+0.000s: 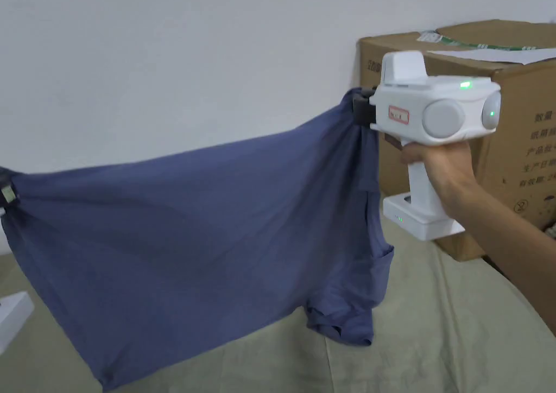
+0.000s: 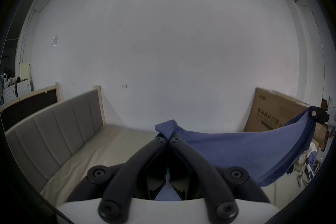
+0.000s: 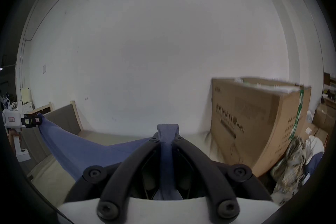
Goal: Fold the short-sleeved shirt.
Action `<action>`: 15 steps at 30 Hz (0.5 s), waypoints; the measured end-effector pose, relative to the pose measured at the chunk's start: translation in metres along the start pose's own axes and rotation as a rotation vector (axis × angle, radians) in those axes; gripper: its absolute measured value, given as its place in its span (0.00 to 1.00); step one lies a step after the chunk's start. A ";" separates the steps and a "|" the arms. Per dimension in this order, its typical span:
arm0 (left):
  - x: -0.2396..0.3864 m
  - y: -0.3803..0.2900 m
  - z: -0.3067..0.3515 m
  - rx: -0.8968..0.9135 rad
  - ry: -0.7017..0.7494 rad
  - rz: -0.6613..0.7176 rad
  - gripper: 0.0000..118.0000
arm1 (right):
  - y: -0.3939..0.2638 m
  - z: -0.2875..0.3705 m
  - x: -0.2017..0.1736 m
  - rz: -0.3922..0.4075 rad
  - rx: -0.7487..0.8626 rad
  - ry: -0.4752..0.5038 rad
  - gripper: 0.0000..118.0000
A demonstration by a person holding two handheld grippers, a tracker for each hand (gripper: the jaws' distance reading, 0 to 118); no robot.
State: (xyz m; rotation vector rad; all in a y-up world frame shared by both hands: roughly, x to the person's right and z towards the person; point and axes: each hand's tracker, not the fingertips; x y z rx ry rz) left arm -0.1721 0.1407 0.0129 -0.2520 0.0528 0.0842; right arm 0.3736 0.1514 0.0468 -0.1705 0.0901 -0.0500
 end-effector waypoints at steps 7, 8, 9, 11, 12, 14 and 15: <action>-0.001 -0.118 0.012 -0.172 -0.010 0.033 0.00 | -0.114 0.005 0.017 -0.056 -0.177 0.011 0.03; -0.003 -0.135 0.017 -0.196 -0.009 0.028 0.00 | -0.129 0.011 0.019 -0.060 -0.207 0.014 0.03; -0.004 -0.151 0.026 -0.212 -0.011 0.034 0.00 | -0.144 0.018 0.021 -0.066 -0.222 0.020 0.03; -0.009 -0.183 0.044 -0.271 -0.011 0.052 0.00 | -0.174 0.036 0.026 -0.092 -0.269 0.023 0.03; -0.011 -0.197 0.053 -0.294 -0.012 0.052 0.00 | -0.187 0.046 0.028 -0.108 -0.289 0.030 0.03; -0.018 -0.223 0.076 -0.323 -0.008 0.067 0.00 | -0.212 0.071 0.029 -0.115 -0.316 0.042 0.03; -0.020 -0.234 0.086 -0.345 -0.003 0.075 0.00 | -0.224 0.084 0.029 -0.114 -0.347 0.048 0.03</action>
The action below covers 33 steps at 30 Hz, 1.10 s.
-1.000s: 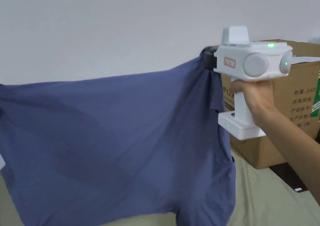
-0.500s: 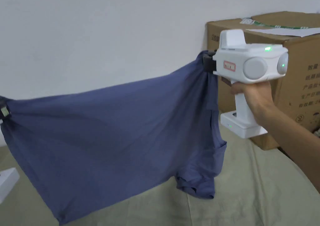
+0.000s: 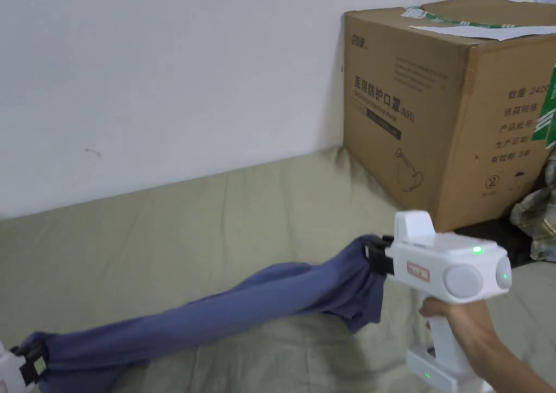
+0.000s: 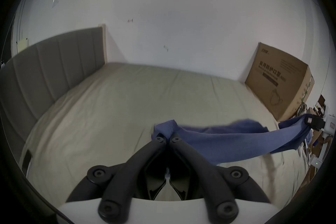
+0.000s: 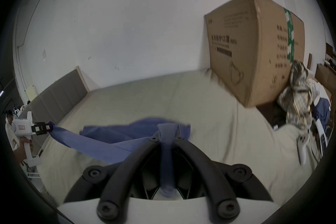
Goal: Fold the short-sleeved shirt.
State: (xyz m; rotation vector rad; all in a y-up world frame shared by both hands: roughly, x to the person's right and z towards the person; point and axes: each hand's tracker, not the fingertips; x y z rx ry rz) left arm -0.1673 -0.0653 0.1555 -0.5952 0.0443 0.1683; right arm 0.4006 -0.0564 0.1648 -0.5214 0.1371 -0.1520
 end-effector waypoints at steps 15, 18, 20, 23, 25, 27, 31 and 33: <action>-0.045 -0.163 0.113 -0.176 0.050 0.031 0.00 | -0.180 0.134 -0.012 -0.074 -0.200 -0.001 0.03; -0.058 -0.187 0.115 -0.210 0.060 0.034 0.00 | -0.210 0.149 -0.011 -0.082 -0.241 -0.011 0.03; -0.062 -0.200 0.117 -0.229 0.068 0.025 0.00 | -0.227 0.155 -0.013 -0.087 -0.270 -0.027 0.03; -0.061 -0.215 0.121 -0.262 0.084 0.012 0.00 | -0.246 0.155 -0.015 -0.101 -0.315 -0.066 0.03; -0.063 -0.222 0.118 -0.288 0.094 -0.003 0.00 | -0.256 0.151 -0.017 -0.093 -0.345 -0.089 0.03; -0.063 -0.230 0.111 -0.319 0.106 -0.030 0.00 | -0.264 0.144 -0.018 -0.081 -0.377 -0.120 0.03; -0.058 -0.233 0.107 -0.333 0.121 -0.043 0.00 | -0.268 0.138 -0.024 -0.082 -0.390 -0.149 0.09; -0.059 -0.230 0.108 -0.336 0.121 -0.035 0.14 | -0.261 0.147 -0.035 -0.073 -0.382 -0.160 0.42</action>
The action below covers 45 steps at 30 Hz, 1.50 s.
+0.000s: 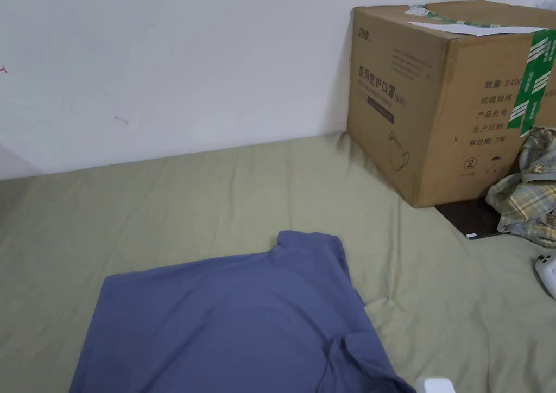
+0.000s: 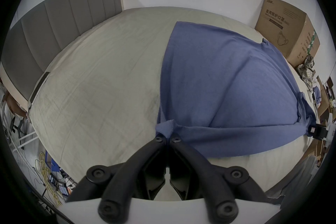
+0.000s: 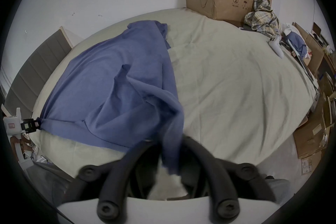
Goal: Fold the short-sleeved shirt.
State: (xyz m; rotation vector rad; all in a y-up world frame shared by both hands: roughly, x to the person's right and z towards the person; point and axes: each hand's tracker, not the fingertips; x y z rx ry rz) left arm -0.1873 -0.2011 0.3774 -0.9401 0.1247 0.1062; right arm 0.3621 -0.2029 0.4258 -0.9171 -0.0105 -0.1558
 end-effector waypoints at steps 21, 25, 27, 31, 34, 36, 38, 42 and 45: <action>0.069 0.104 0.204 0.837 -0.103 0.030 0.92 | 0.118 0.211 -0.085 0.135 0.847 -0.111 0.73; 0.082 0.091 0.206 0.897 -0.068 -0.045 0.22 | 0.114 0.212 -0.091 0.153 0.862 -0.121 0.00; 0.085 0.089 0.203 0.878 -0.080 -0.068 0.00 | 0.113 0.207 -0.091 0.156 0.860 -0.133 0.00; 0.082 0.080 0.198 0.823 -0.102 -0.036 0.00 | 0.111 0.202 -0.091 0.155 0.841 -0.112 0.00; 0.072 0.078 0.190 0.786 -0.081 -0.043 0.00 | 0.109 0.200 -0.091 0.163 0.835 -0.113 0.00; 0.063 0.076 0.181 0.713 -0.085 -0.024 0.00 | 0.108 0.198 -0.090 0.161 0.828 -0.108 0.00; 0.047 0.075 0.163 0.625 -0.089 0.001 0.00 | 0.109 0.195 -0.090 0.162 0.819 -0.105 0.00; 0.016 0.060 0.122 0.455 -0.081 0.040 0.00 | 0.106 0.191 -0.090 0.175 0.799 -0.103 0.00; -0.006 0.046 0.090 0.329 -0.058 0.095 0.02 | 0.102 0.183 -0.089 0.181 0.786 -0.106 0.00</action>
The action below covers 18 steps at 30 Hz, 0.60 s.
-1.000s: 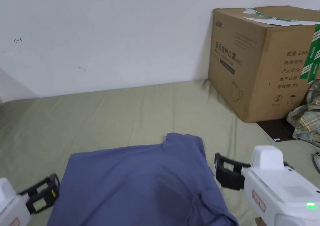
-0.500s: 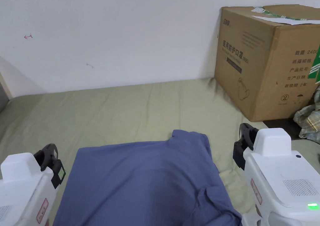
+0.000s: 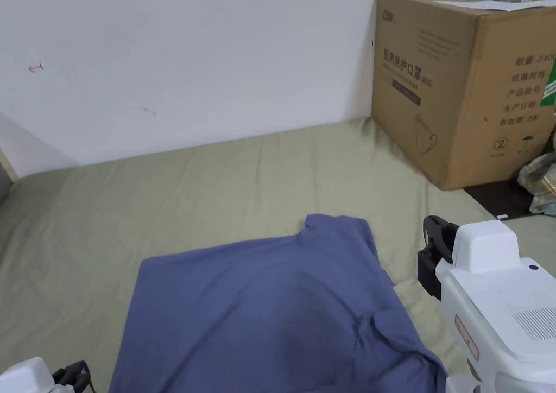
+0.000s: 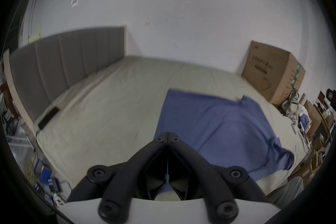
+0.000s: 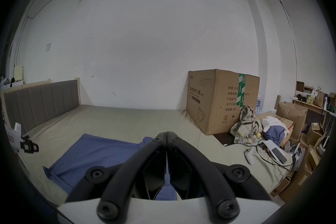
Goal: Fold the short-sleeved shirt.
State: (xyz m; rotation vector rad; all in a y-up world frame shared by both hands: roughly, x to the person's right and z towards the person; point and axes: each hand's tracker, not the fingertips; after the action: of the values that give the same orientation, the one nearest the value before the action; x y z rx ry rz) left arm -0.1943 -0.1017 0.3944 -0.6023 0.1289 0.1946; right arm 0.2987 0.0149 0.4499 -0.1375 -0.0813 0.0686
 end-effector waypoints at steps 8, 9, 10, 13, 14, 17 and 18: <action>-0.029 -0.050 -0.049 -0.226 0.082 0.034 0.93 | -0.023 -0.008 0.002 0.007 -0.077 0.001 0.00; -0.028 -0.052 -0.052 -0.231 0.081 0.026 0.93 | -0.025 -0.009 0.002 0.010 -0.085 0.000 0.00; -0.027 -0.055 -0.057 -0.243 0.088 0.012 0.93 | -0.027 -0.008 0.001 0.013 -0.093 -0.002 0.00; -0.022 -0.063 -0.073 -0.290 0.096 -0.055 0.89 | -0.033 -0.010 0.003 0.015 -0.118 -0.004 0.00; -0.020 -0.064 -0.077 -0.297 0.093 -0.061 0.82 | -0.034 -0.011 0.003 0.015 -0.125 -0.007 0.00; -0.013 -0.071 -0.085 -0.343 0.063 -0.082 0.58 | -0.041 -0.012 0.005 0.012 -0.148 -0.014 0.00; -0.010 -0.072 -0.088 -0.351 0.051 -0.085 0.51 | -0.044 -0.013 0.006 0.010 -0.159 -0.015 0.00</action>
State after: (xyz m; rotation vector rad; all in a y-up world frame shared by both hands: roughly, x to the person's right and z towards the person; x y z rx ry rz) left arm -0.1943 -0.2120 0.3636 -0.9609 0.1186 0.1202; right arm 0.3082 -0.0296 0.4439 -0.2961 -0.1015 0.0731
